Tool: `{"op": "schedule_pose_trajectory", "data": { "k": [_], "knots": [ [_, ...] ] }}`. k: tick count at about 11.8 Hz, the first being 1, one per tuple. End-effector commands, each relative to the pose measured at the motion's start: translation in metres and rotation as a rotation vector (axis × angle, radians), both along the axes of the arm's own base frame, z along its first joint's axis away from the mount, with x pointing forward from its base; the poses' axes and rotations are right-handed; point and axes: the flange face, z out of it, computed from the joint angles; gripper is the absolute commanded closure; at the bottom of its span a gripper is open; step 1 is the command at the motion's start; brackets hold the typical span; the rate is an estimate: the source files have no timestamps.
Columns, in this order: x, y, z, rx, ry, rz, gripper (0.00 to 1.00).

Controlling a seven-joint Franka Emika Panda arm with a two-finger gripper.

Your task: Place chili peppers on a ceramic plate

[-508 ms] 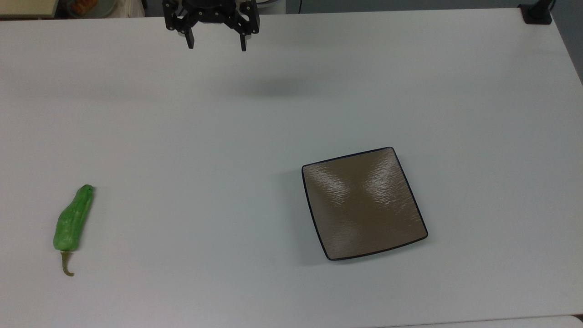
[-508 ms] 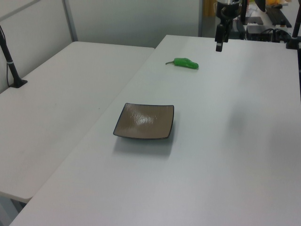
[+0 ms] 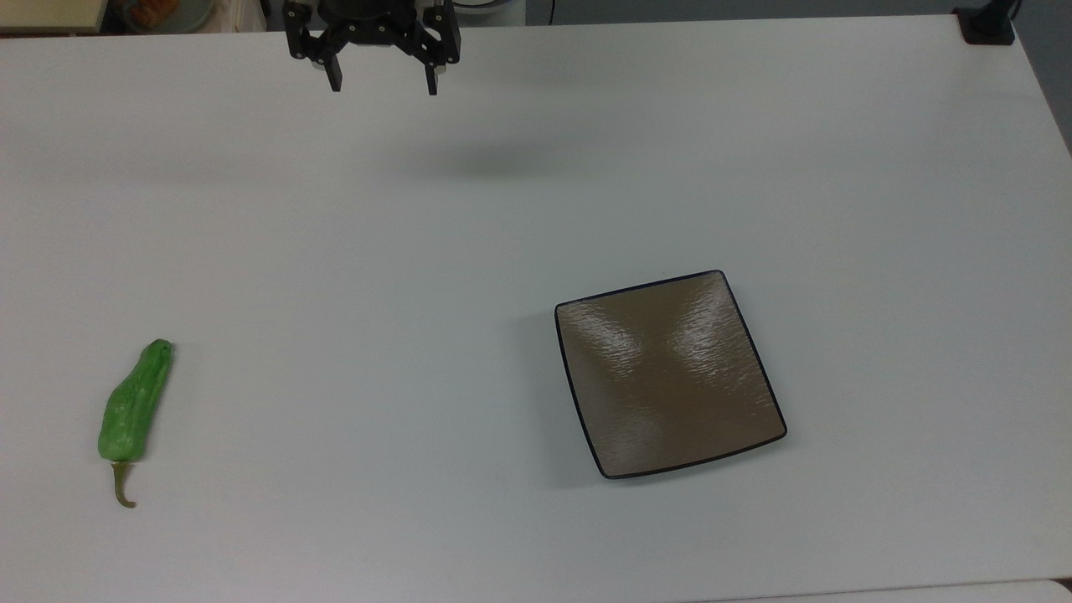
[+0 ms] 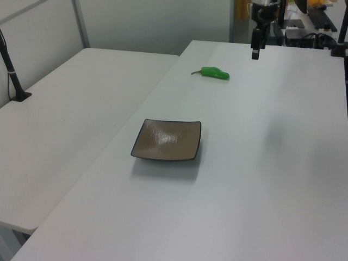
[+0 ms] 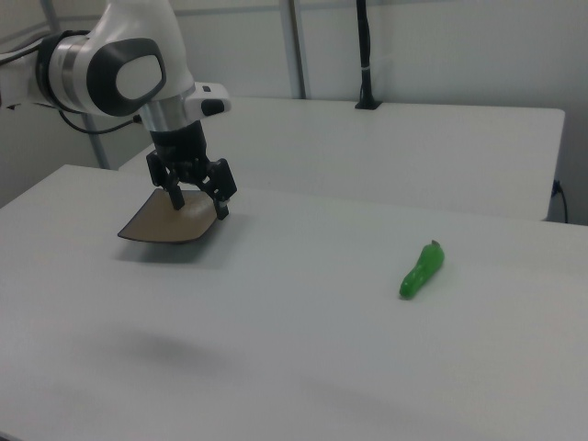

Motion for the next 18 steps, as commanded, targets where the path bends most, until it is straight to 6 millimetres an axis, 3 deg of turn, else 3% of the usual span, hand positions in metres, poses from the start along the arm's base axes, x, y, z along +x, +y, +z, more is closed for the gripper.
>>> {"op": "schedule_pose_trajectory", "data": {
  "k": [1,4,7,9,11,13,15,18],
  "knots": [
    [-0.002,0.001,0.000,0.013,-0.028,0.014,0.00],
    [0.003,0.002,0.005,0.002,-0.055,0.028,0.00],
    [0.027,-0.004,-0.001,-0.007,-0.151,0.019,0.00],
    [0.039,-0.025,-0.007,-0.017,-0.210,-0.013,0.00],
    [0.047,-0.033,-0.013,-0.078,-0.240,0.003,0.00],
    [0.061,-0.042,-0.033,-0.146,-0.264,0.024,0.00],
    [0.078,-0.065,-0.058,-0.196,-0.312,0.020,0.00],
    [0.116,-0.089,-0.084,-0.215,-0.364,-0.019,0.00]
  ]
}}
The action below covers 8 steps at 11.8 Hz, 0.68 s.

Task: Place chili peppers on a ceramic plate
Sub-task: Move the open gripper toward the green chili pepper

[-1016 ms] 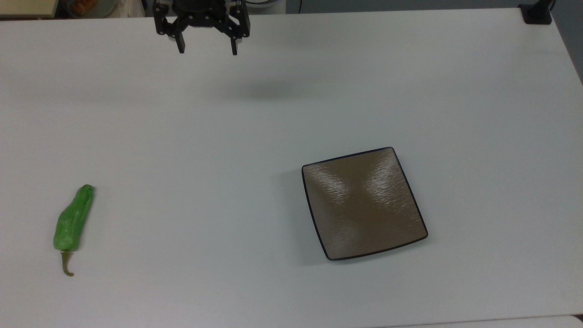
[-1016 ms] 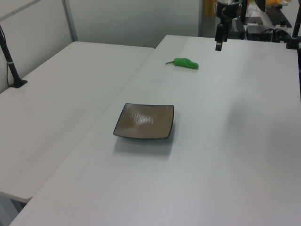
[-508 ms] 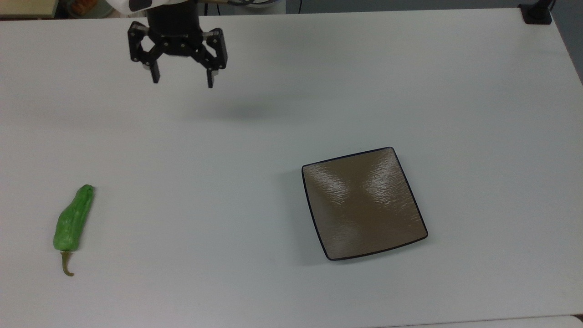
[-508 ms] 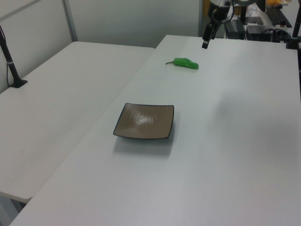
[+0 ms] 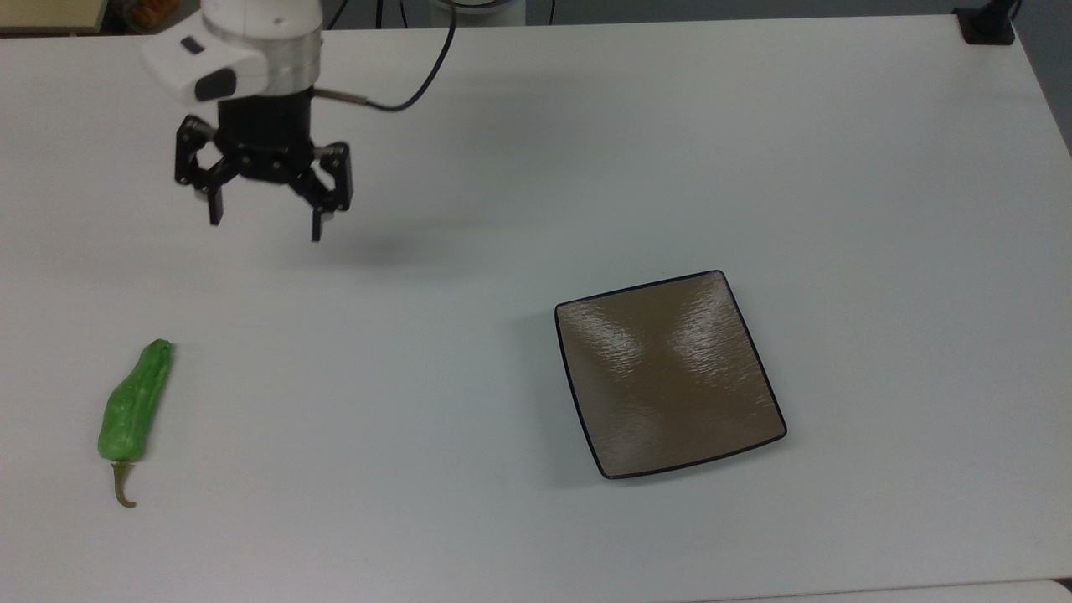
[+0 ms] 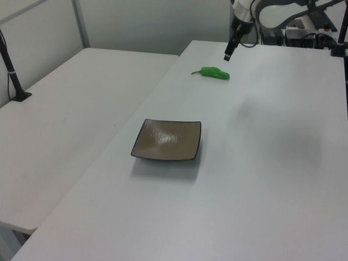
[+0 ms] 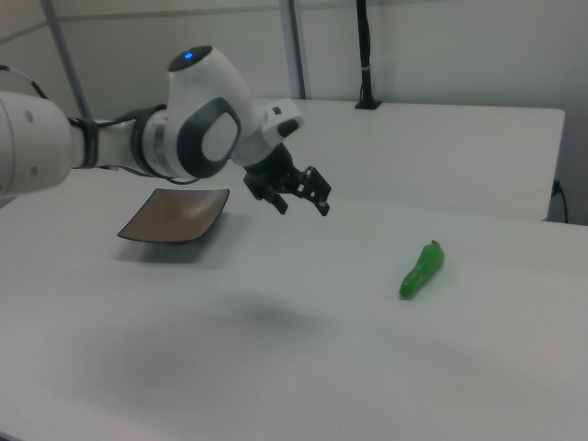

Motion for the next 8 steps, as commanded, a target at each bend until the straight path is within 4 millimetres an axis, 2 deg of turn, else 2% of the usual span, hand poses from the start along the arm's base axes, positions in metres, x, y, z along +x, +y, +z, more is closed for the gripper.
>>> {"op": "schedule_pose_trajectory", "data": {
  "k": [1,2,4,6,8],
  "knots": [
    [0.042,-0.026,-0.020,-0.036,-0.028,-0.029,0.00],
    [0.050,-0.039,-0.033,-0.047,-0.020,-0.040,0.00],
    [0.067,-0.061,-0.044,-0.067,-0.081,-0.045,0.00],
    [0.083,-0.079,-0.076,-0.082,-0.184,-0.041,0.00],
    [0.088,-0.094,-0.093,-0.093,-0.238,-0.042,0.00]
  ]
}}
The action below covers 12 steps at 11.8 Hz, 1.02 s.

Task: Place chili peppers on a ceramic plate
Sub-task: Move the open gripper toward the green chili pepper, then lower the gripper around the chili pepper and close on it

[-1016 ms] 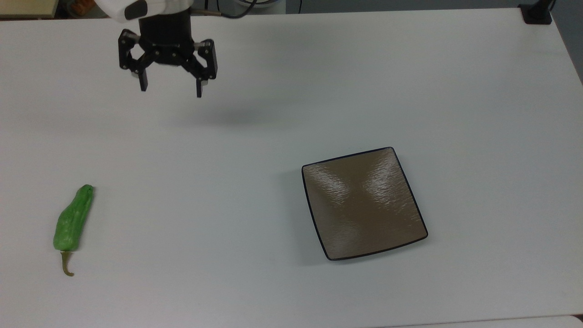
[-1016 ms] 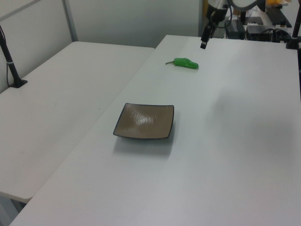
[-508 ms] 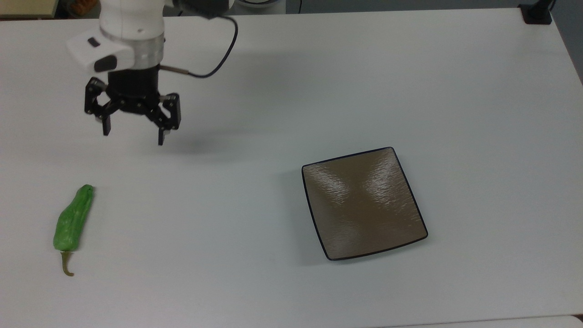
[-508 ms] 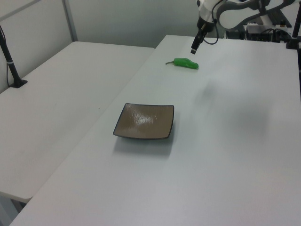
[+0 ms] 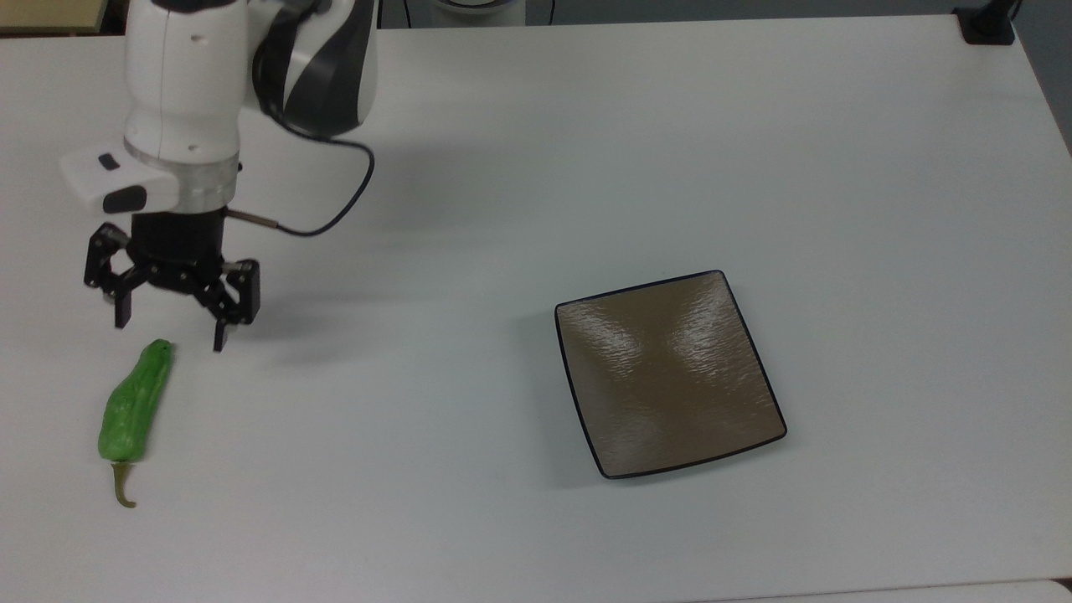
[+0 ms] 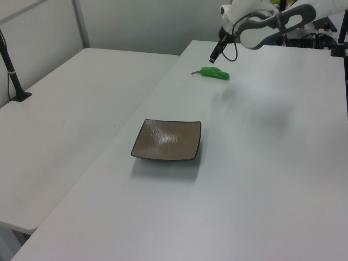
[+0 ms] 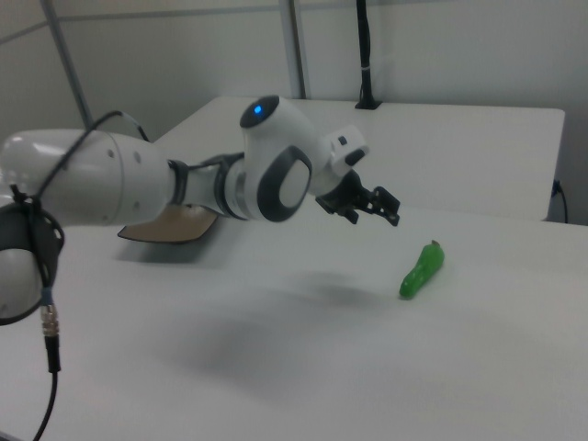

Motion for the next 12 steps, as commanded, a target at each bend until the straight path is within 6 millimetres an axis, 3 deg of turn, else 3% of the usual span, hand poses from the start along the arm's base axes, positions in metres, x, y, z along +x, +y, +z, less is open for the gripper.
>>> {"op": "schedule_pose_trajectory", "data": {
  "k": [1,3,7,12],
  "knots": [
    [0.017,-0.023,-0.025,-0.040,-0.080,0.006,0.00],
    [0.020,-0.033,-0.032,-0.049,-0.090,0.004,0.00],
    [0.030,-0.053,-0.077,-0.072,-0.144,0.014,0.00],
    [0.031,-0.067,-0.098,-0.085,-0.174,0.014,0.00]
  ]
}}
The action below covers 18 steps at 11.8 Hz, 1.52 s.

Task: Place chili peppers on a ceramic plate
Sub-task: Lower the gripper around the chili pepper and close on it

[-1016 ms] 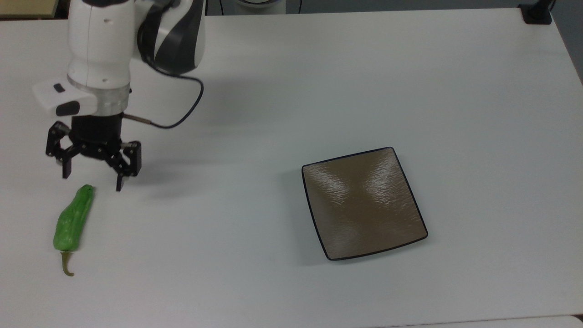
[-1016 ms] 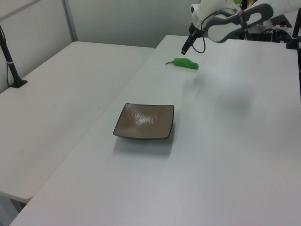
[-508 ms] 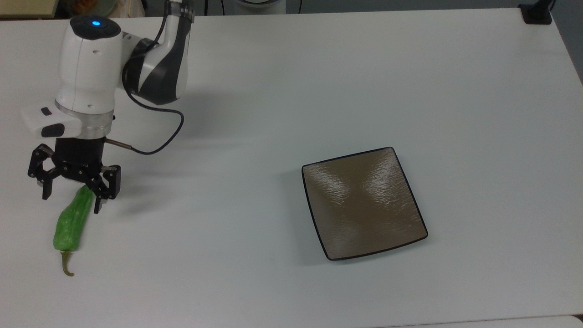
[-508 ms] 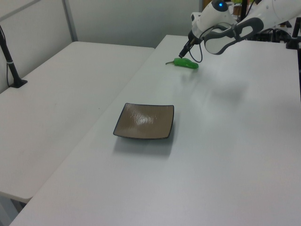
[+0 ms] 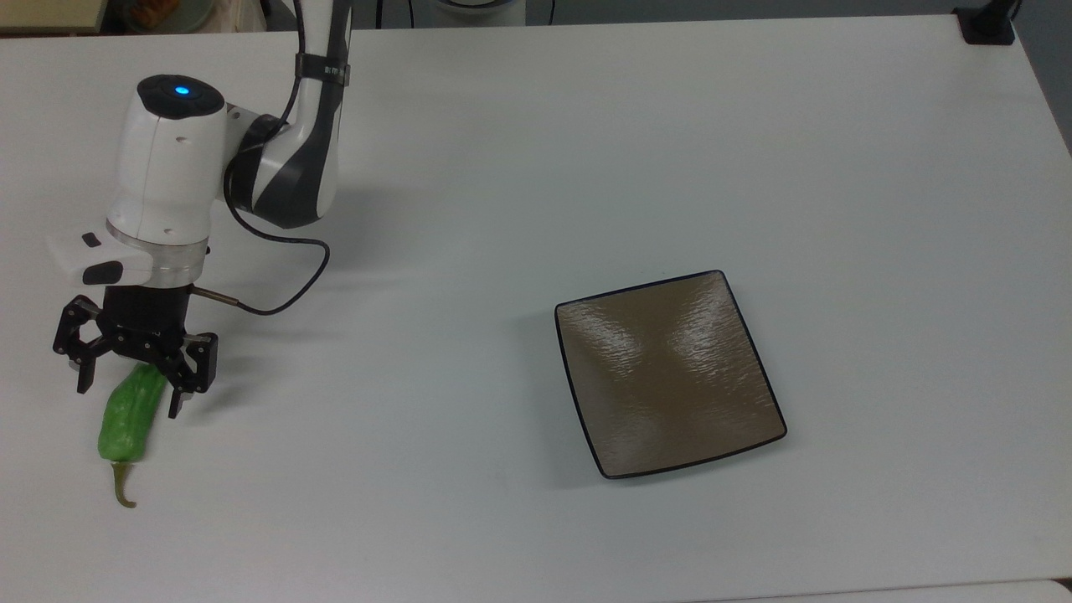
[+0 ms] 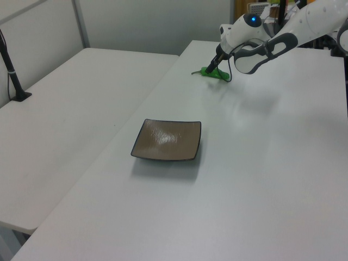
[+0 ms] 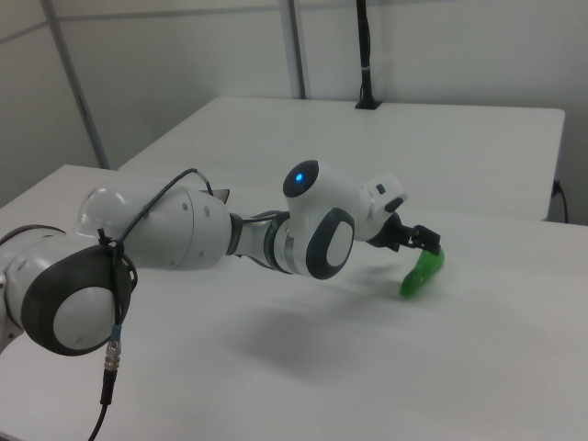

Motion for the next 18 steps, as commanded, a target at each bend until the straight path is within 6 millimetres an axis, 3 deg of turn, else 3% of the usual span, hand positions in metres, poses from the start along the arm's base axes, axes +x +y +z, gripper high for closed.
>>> {"op": "schedule_pose_trajectory", "data": {
  "k": [1,6,7,8,9,11,12,16,17,18],
  "knots": [
    [0.001,-0.011,-0.011,-0.037,-0.035,0.018,0.00],
    [-0.001,-0.017,-0.041,-0.040,0.000,0.012,0.00],
    [-0.001,-0.017,-0.042,-0.040,0.000,0.012,0.07],
    [-0.002,-0.021,-0.042,-0.035,-0.002,0.003,0.36],
    [-0.003,-0.021,-0.043,-0.035,0.000,0.003,0.58],
    [-0.002,-0.020,-0.043,-0.038,0.001,0.007,0.79],
    [-0.002,-0.019,-0.042,-0.038,0.000,0.009,0.83],
    [0.000,-0.010,-0.038,-0.007,-0.014,-0.002,0.84],
    [0.001,-0.009,-0.019,0.006,-0.042,-0.014,0.84],
    [0.000,-0.005,-0.015,0.014,-0.042,-0.017,0.84]
  ]
}}
